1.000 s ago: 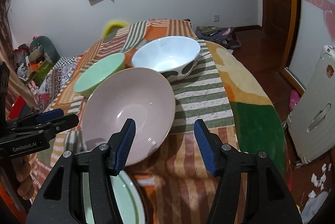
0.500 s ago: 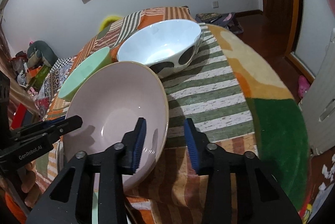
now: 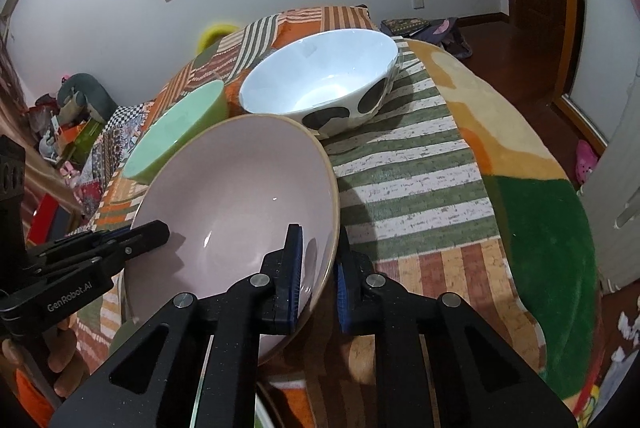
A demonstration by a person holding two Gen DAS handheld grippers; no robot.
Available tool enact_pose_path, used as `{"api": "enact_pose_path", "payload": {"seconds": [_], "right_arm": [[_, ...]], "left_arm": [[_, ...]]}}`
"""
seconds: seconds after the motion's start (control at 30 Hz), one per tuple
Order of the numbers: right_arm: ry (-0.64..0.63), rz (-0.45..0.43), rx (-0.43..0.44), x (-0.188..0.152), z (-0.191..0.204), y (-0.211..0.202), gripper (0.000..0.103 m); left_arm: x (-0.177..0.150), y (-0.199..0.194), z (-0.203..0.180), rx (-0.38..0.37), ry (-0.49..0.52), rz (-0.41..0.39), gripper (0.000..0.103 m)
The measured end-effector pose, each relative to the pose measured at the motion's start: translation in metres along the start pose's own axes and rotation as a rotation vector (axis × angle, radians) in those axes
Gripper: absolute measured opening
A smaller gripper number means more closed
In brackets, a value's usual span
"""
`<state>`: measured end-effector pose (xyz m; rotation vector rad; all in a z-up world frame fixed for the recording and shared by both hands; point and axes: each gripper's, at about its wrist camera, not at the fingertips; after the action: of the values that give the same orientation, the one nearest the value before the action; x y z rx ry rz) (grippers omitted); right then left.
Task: Organize plates and bowls
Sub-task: 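Lift the pink bowl with both tools and carry it over the plate stack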
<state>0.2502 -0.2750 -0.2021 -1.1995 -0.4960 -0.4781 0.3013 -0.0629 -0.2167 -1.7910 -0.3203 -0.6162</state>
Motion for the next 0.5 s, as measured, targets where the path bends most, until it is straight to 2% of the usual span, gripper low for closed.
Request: {"api": "enact_pose_path", "payload": {"seconds": [0.5], "right_arm": [[-0.035, -0.067, 0.014, -0.004, 0.024, -0.047, 0.013]], "left_arm": [[-0.022, -0.077, -0.014, -0.007, 0.014, -0.086, 0.012]]}}
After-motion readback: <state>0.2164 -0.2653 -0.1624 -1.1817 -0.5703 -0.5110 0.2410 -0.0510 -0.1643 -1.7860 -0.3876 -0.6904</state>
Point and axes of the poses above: each gripper's, at about its wrist camera, not at the fingertips, and y roughly the way its jaws point, z to its left, x to its top, and after that the axes turned 4 degrees about -x, right-handed
